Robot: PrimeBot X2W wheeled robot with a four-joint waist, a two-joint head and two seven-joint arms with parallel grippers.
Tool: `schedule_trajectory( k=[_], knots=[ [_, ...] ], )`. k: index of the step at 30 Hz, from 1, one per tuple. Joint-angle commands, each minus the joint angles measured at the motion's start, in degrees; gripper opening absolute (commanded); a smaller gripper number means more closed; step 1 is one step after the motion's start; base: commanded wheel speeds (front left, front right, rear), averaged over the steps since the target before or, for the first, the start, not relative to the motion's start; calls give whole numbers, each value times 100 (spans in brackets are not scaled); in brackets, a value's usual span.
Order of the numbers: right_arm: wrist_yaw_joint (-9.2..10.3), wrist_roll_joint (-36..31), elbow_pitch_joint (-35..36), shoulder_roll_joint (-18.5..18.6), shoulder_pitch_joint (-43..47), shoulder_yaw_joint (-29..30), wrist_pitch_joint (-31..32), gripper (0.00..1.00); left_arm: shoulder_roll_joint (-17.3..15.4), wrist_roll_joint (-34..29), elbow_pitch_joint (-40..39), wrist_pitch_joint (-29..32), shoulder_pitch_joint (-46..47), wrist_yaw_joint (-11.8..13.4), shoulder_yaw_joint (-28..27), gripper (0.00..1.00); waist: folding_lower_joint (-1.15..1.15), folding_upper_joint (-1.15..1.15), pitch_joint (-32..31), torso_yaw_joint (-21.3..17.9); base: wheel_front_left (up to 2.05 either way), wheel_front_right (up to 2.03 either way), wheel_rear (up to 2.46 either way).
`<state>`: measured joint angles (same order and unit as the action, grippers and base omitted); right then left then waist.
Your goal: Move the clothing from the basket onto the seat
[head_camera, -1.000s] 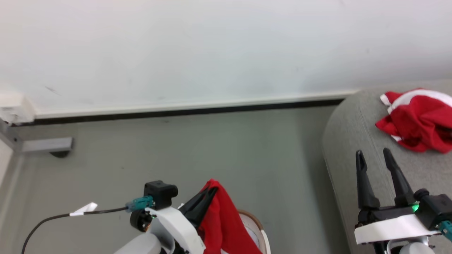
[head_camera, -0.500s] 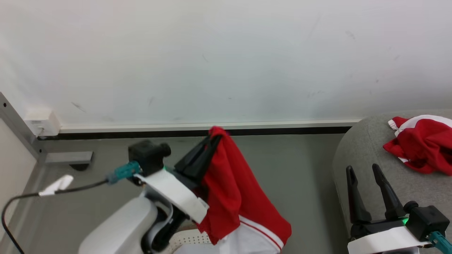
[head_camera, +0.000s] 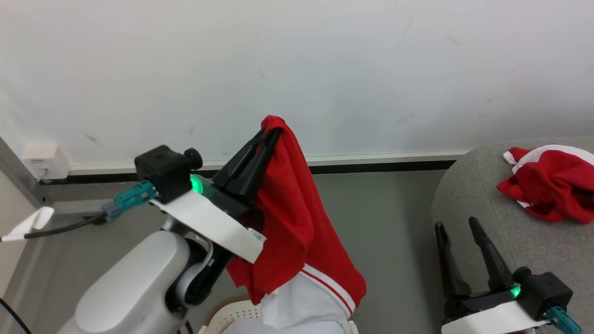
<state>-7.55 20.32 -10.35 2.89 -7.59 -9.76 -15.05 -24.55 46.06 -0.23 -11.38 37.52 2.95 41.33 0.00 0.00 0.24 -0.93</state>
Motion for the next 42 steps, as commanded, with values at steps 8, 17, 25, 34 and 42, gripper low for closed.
schedule_trajectory(
  k=[8, 17, 25, 34, 42],
  knots=[
    [13, 378, 201, 101, -135, -771, 92, 100, -92, -59, -29, -1, -75, 20, 16, 0, 0, 0, 18, -21, 0, 0, 0],
    [13, 675, 159, 570, -721, -2143, 531, 100, 118, -83, 86, -8, -207, -69, 270, 0, 0, 0, -84, 140, 0, 0, 0],
    [14, 1066, -390, 683, -1103, -2966, 837, 100, 320, -131, 191, 136, -155, -223, 619, 0, 0, 0, -275, 632, 0, 0, 0],
    [14, 1021, -1379, 453, -1344, -3138, 752, 100, 590, -172, 60, 381, -222, -329, 1065, 0, 0, 0, -464, 1252, 0, 0, 0],
    [14, 1285, -2247, 267, -1570, -3392, 673, 44, 621, -181, -151, 527, -192, -285, 1199, 0, 0, 0, -518, 1582, 0, 0, 0]
  ],
)
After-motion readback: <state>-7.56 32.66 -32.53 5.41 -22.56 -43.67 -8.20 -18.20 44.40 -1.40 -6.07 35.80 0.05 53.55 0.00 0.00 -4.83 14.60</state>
